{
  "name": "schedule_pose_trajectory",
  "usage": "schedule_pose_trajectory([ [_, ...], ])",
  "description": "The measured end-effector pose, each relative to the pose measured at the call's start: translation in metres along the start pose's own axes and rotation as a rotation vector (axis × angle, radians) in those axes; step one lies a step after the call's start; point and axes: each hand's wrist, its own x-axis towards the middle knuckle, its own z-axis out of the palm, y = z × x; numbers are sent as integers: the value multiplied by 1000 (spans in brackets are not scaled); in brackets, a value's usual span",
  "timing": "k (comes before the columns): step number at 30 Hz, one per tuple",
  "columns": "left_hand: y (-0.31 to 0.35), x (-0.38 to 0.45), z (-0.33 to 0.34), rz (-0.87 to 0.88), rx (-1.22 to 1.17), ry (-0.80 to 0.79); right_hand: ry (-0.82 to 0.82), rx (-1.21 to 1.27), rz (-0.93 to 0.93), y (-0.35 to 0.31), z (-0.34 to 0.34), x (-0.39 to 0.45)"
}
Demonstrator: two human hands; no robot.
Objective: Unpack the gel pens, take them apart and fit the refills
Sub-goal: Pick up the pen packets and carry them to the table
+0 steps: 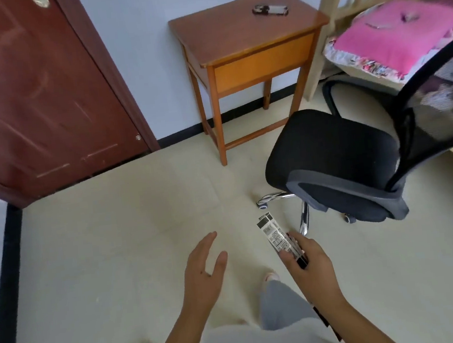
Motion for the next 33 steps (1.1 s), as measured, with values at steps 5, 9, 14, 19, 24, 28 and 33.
schedule_pose_trajectory([
  [5, 23, 117, 23, 43, 26, 17, -27, -45, -50, -20, 2, 127],
  [9, 50, 195, 36, 36, -5, 69, -73, -86, -109, -49, -3, 221],
  [14, 69, 277, 44, -48, 12, 107, -145, -67, -156, -78, 2, 317],
  [19, 78, 361, 44, -62, 36, 112, -193, -64, -146, -93, 19, 394],
  [24, 87, 468, 35, 2, 108, 38, -133, -38, -83, -114, 41, 480],
  [28, 107, 559, 23, 52, 120, -84, -49, -46, -48, -140, 58, 552],
  [33, 131, 649, 21, 97, 95, -179, 32, -31, 28, -166, 68, 622],
])
